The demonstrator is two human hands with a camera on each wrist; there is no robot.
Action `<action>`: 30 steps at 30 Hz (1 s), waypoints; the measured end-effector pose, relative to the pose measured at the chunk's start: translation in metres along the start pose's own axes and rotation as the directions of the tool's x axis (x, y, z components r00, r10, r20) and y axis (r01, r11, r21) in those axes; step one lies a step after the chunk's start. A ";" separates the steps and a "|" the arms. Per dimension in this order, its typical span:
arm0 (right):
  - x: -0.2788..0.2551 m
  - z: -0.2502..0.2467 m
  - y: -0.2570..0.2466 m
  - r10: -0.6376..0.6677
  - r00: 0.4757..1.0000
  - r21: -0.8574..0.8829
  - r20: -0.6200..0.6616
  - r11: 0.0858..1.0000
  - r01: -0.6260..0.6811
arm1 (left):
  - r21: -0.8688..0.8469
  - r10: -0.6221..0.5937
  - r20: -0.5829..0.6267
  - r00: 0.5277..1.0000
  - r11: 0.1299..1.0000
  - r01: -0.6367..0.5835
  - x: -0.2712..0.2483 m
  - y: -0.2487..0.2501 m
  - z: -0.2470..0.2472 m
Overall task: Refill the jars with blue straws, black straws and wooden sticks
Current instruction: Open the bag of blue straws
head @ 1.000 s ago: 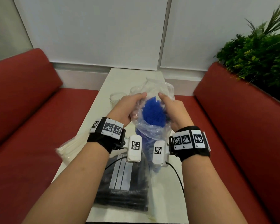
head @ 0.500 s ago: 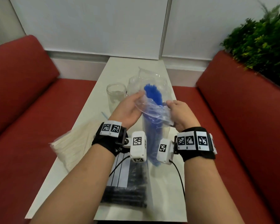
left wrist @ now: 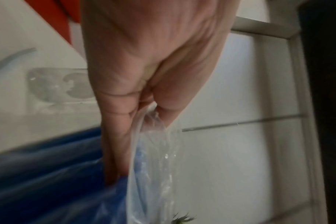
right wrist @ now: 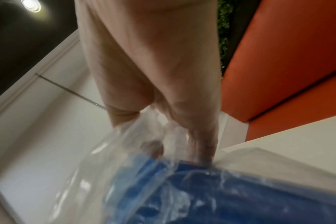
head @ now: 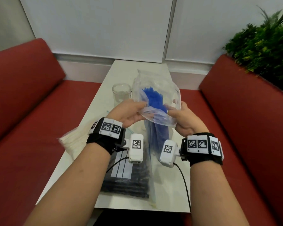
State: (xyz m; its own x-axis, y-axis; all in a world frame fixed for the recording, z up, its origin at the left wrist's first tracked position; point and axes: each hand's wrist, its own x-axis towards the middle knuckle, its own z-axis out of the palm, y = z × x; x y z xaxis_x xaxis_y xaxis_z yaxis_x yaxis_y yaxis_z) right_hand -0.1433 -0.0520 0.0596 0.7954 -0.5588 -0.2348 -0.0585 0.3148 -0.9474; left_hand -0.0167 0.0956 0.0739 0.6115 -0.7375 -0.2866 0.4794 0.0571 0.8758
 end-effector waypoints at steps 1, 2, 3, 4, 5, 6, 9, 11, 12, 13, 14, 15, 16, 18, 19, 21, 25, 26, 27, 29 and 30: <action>-0.001 -0.003 0.000 0.000 0.998 0.016 0.060 1.000 -0.001 | -0.126 -0.012 0.001 1.000 0.992 0.012 0.000 -0.003 -0.001; -0.002 -0.006 0.002 -0.001 0.994 0.006 0.109 1.000 0.000 | -0.252 -0.034 0.012 0.999 0.967 0.036 0.000 -0.006 -0.001; -0.002 -0.008 0.003 -0.010 0.988 -0.011 0.152 1.000 0.012 | -0.359 -0.060 0.021 0.998 0.931 0.063 0.000 -0.010 0.000; 0.000 -0.010 0.005 -0.025 0.982 -0.020 0.187 0.999 0.030 | -0.435 -0.077 0.023 0.997 0.897 0.079 0.001 -0.014 0.002; 0.001 -0.010 0.008 -0.039 0.974 -0.013 0.222 0.999 0.043 | -0.482 -0.085 0.014 0.996 0.872 0.081 0.004 -0.019 0.005; 0.003 -0.010 0.011 -0.046 0.968 -0.004 0.248 0.999 0.048 | -0.503 -0.085 -0.008 0.996 0.861 0.070 0.006 -0.023 0.007; 0.005 -0.008 0.018 -0.053 0.970 -0.016 0.239 0.998 0.058 | -0.447 -0.075 0.004 0.997 0.892 0.069 0.009 -0.032 0.012; 0.005 -0.003 0.020 -0.047 0.977 -0.044 0.207 0.997 0.057 | -0.277 -0.047 0.055 0.997 0.959 0.060 0.004 -0.034 0.015; 0.006 -0.001 0.020 -0.048 0.979 -0.068 0.199 0.996 0.062 | -0.169 -0.024 0.084 0.996 0.985 0.038 0.000 -0.035 0.016; 0.006 0.001 0.020 -0.049 0.979 -0.102 0.196 0.992 0.070 | -0.081 -0.006 0.110 0.994 0.997 0.015 -0.003 -0.036 0.016; 0.005 0.002 0.021 -0.048 0.979 -0.141 0.198 0.987 0.077 | -0.040 0.007 0.128 0.992 0.999 -0.002 -0.005 -0.037 0.016; 0.004 0.003 0.021 -0.050 0.977 -0.176 0.209 0.980 0.088 | -0.037 0.018 0.133 0.991 0.999 -0.014 -0.007 -0.036 0.016; 0.003 0.004 0.022 -0.056 0.974 -0.196 0.219 0.975 0.100 | -0.050 0.029 0.129 0.991 0.998 -0.023 -0.008 -0.035 0.014; 0.002 0.006 0.023 -0.069 0.976 -0.178 0.206 0.978 0.107 | -0.058 0.051 0.128 0.990 0.997 -0.043 -0.008 -0.029 0.012; 0.002 0.007 0.024 -0.074 0.978 -0.149 0.195 0.983 0.105 | -0.056 0.063 0.125 0.990 0.997 -0.057 -0.009 -0.027 0.012; 0.000 0.011 0.025 -0.095 0.976 -0.098 0.196 0.988 0.116 | -0.094 0.077 0.071 0.995 0.993 -0.070 -0.008 -0.027 0.013; -0.005 0.008 0.031 -0.172 0.950 -0.030 0.260 0.982 0.186 | -0.217 0.039 -0.022 0.999 0.975 -0.043 -0.005 -0.032 0.016; -0.006 0.006 0.032 -0.179 0.946 -0.004 0.271 0.982 0.187 | -0.252 0.018 -0.031 0.999 0.967 -0.025 -0.003 -0.033 0.015; -0.006 0.004 0.033 -0.177 0.945 0.026 0.273 0.984 0.177 | -0.296 -0.007 -0.051 0.999 0.955 -0.008 -0.001 -0.036 0.014; -0.007 0.002 0.035 -0.154 0.954 0.119 0.258 0.985 0.126 | -0.409 -0.074 -0.102 0.992 0.912 0.026 0.002 -0.042 0.014; -0.006 0.002 0.037 -0.122 0.965 0.181 0.231 0.980 0.080 | -0.446 -0.112 -0.107 0.988 0.894 0.053 0.004 -0.045 0.015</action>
State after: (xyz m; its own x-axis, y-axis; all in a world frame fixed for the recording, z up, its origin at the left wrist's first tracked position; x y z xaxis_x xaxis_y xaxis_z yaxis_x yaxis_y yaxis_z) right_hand -0.1490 -0.0357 0.0266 0.9143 -0.4004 -0.0609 0.1157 0.4022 -0.9082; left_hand -0.0448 0.0800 0.0389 0.6178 -0.6632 -0.4225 0.7413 0.3120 0.5942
